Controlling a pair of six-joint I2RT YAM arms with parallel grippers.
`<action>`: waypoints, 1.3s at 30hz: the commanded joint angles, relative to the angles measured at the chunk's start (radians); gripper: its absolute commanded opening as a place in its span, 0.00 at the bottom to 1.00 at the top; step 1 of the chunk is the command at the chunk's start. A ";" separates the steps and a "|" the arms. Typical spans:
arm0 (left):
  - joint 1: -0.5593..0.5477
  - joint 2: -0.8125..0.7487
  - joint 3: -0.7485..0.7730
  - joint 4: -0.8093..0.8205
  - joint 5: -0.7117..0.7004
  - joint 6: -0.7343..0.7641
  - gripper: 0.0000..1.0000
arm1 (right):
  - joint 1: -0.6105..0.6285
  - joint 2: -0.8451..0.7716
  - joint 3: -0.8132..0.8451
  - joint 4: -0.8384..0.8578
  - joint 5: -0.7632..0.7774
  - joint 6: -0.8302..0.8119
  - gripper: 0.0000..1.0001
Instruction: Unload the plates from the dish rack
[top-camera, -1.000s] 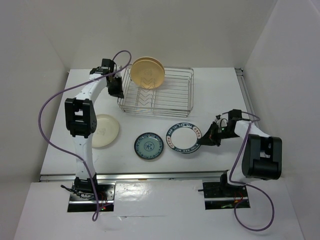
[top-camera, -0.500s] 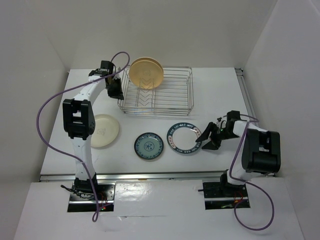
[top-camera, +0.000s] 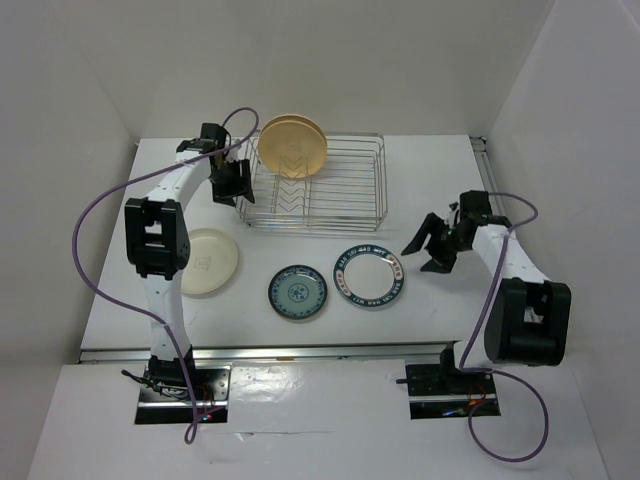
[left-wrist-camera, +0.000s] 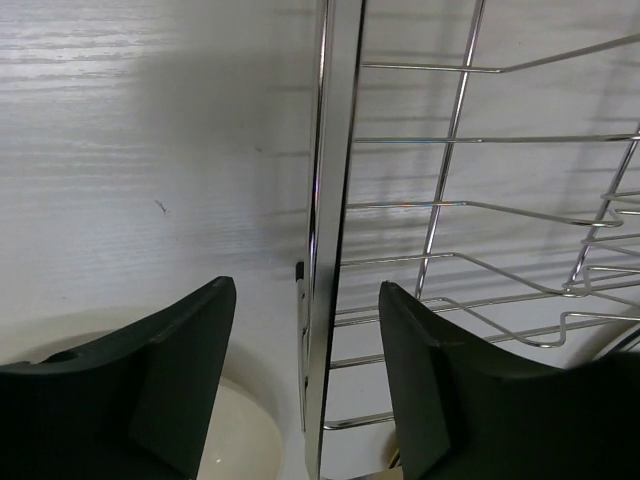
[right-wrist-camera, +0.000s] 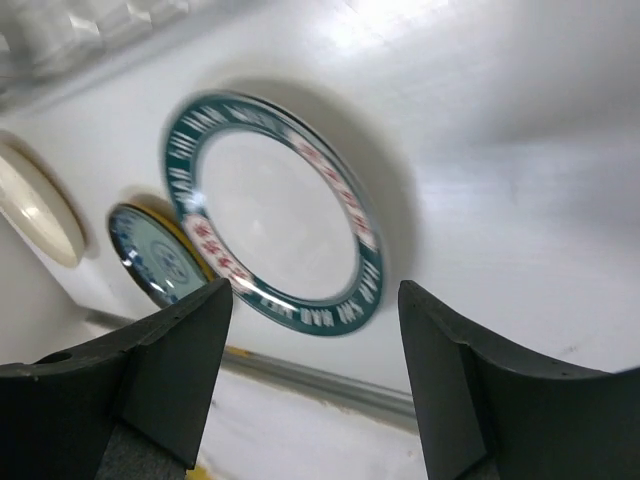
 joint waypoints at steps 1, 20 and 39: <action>0.006 -0.078 0.052 -0.030 -0.037 0.009 0.73 | 0.069 -0.043 0.147 -0.042 0.116 0.026 0.75; -0.112 0.058 0.227 0.603 -0.236 0.440 0.81 | 0.313 0.253 0.488 0.012 0.170 -0.035 0.75; -0.121 0.173 0.275 0.642 -0.146 0.351 0.29 | 0.342 0.311 0.508 -0.066 0.240 -0.054 0.75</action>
